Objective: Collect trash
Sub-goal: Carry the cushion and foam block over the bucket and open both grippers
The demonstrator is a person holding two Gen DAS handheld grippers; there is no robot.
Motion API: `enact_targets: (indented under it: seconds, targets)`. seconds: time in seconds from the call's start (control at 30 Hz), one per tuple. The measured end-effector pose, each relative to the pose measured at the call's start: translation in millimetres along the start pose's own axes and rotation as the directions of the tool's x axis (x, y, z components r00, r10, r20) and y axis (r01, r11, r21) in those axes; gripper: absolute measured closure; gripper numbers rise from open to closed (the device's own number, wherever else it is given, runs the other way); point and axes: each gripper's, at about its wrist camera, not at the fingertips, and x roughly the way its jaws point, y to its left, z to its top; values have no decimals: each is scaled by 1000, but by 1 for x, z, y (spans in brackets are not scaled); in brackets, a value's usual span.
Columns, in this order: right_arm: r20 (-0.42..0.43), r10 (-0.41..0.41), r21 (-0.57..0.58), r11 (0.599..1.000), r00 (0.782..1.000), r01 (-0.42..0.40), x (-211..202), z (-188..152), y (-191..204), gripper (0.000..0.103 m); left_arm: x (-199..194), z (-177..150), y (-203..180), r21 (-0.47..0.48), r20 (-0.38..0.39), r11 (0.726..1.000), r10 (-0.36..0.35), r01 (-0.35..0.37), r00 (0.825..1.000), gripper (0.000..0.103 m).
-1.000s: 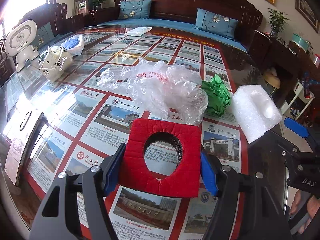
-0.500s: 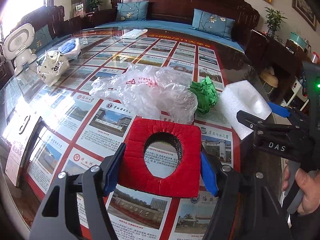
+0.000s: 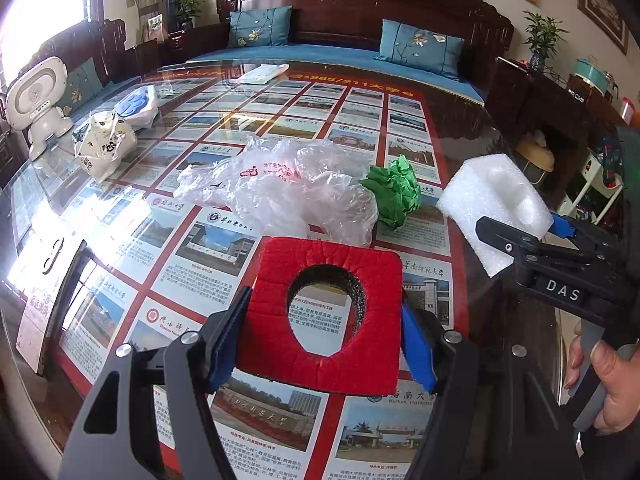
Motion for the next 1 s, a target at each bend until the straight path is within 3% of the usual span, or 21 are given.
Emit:
enact_targets:
  seconds: [0.27,0.57,0.8,1.0]
  targets:
    - [50,-25,-25,999,998,26,-61,-19,-19,21,-17,-3,-41,57,11,998,-39,38,999,35]
    - [66,-128,34,991,990,126,-126,-65,-95,21,-19,-21,-154,184,-50,967,-170,176,984,35]
    - [-2,-244,112,964,970,242,-154,-115,-177,21,-9,-48,-265,301,-134,910,-256,285,958,35]
    - [-72,-295,199,932,953,304,-163,-161,-239,21,36,-78,-355,366,-297,845,-291,390,910,35]
